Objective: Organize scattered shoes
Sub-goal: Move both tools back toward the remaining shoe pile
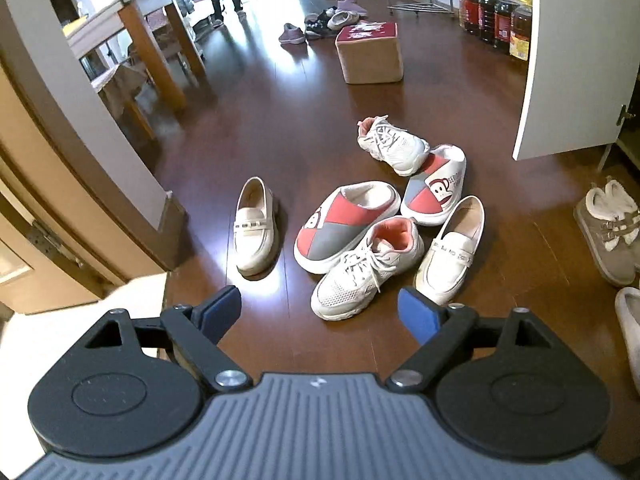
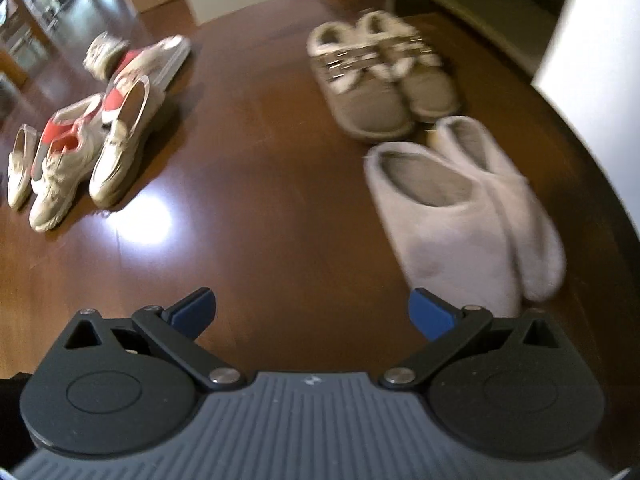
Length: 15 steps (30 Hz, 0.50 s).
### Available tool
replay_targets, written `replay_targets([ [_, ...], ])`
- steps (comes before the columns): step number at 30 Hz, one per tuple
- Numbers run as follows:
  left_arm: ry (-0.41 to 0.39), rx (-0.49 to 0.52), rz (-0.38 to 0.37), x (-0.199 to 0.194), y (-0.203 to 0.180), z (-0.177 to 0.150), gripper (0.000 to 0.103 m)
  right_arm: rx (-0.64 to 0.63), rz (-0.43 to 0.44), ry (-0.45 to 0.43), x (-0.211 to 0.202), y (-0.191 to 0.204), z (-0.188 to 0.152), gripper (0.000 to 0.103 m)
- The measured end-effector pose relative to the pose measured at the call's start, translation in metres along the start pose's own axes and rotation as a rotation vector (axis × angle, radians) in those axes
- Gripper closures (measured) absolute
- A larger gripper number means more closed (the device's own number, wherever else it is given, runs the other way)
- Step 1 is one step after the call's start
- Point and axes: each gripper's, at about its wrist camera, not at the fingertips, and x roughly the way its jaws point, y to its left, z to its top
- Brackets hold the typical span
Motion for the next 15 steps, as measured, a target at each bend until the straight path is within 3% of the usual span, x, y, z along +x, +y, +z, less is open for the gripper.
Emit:
replay_targets([
  [11, 0.105, -0.060, 0.085, 0.041, 0.046, -0.007, 0.010, -0.179, 0.084, 0.090, 0.062, 0.091, 0.029, 0.001],
  [15, 0.137, -0.167, 0.100, 0.057, 0.087, -0.023, 0.008, -0.280, 0.116, 0.100, 0.076, 0.132, 0.056, 0.001],
])
